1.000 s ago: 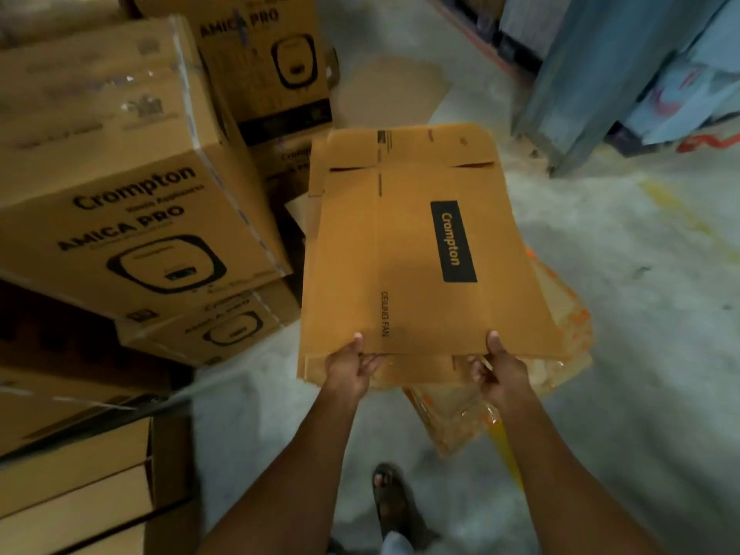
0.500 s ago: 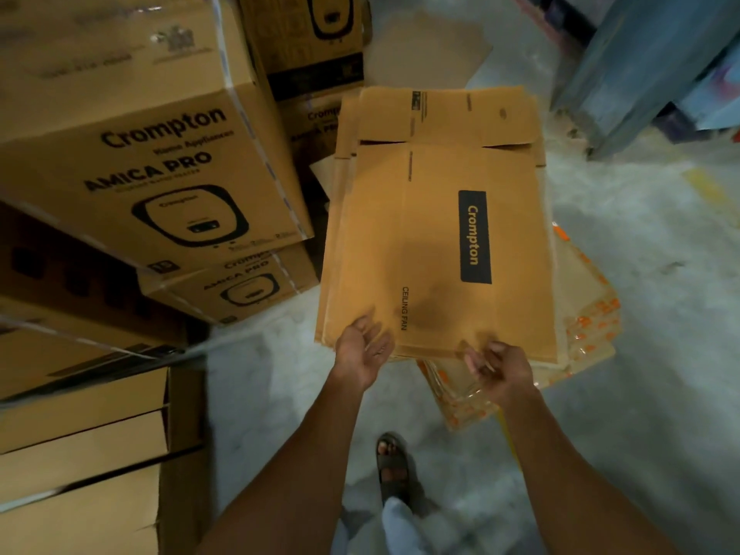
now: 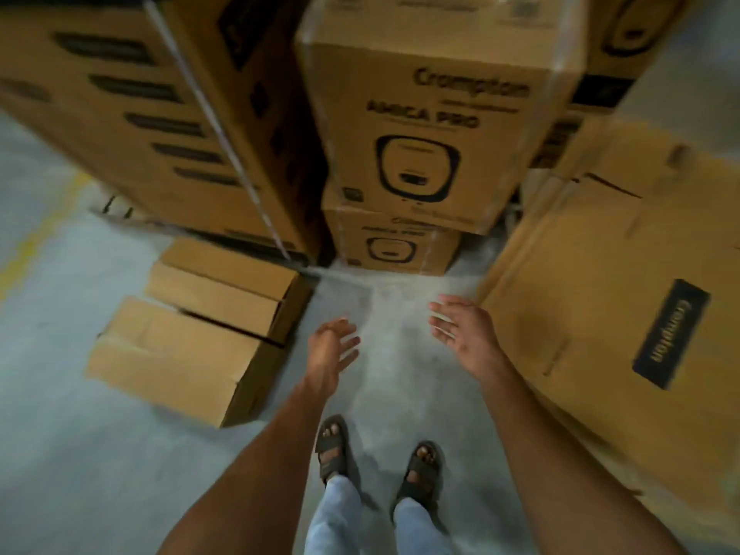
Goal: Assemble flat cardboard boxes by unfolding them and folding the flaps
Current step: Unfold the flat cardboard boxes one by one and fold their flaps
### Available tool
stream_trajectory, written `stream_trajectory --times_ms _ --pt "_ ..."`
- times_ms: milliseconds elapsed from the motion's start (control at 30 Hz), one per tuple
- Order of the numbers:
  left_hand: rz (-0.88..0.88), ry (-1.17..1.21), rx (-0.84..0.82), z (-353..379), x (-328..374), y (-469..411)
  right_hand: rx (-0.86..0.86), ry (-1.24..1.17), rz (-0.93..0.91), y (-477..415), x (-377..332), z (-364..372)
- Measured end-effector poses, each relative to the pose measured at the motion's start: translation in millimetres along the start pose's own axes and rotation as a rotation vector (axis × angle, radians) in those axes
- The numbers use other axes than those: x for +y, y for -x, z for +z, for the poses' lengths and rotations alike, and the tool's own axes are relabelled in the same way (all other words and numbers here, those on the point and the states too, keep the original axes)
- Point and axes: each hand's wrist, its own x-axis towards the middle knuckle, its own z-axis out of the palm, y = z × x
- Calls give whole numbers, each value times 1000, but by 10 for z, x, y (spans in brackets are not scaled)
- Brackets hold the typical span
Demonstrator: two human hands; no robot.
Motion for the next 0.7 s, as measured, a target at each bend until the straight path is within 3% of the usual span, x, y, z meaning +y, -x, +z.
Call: stream_trajectory --times_ms 333,500,700 --pt "-37 330 451 -2601 -206 -469 -394 649 125 -330 1422 2588" --pt "-118 361 491 -3482 -828 -1371 -462 930 137 -1181 2619 3333" --pt "-245 399 539 -4085 -1649 -2731 -430 1183 71 -2653 3765 3780"
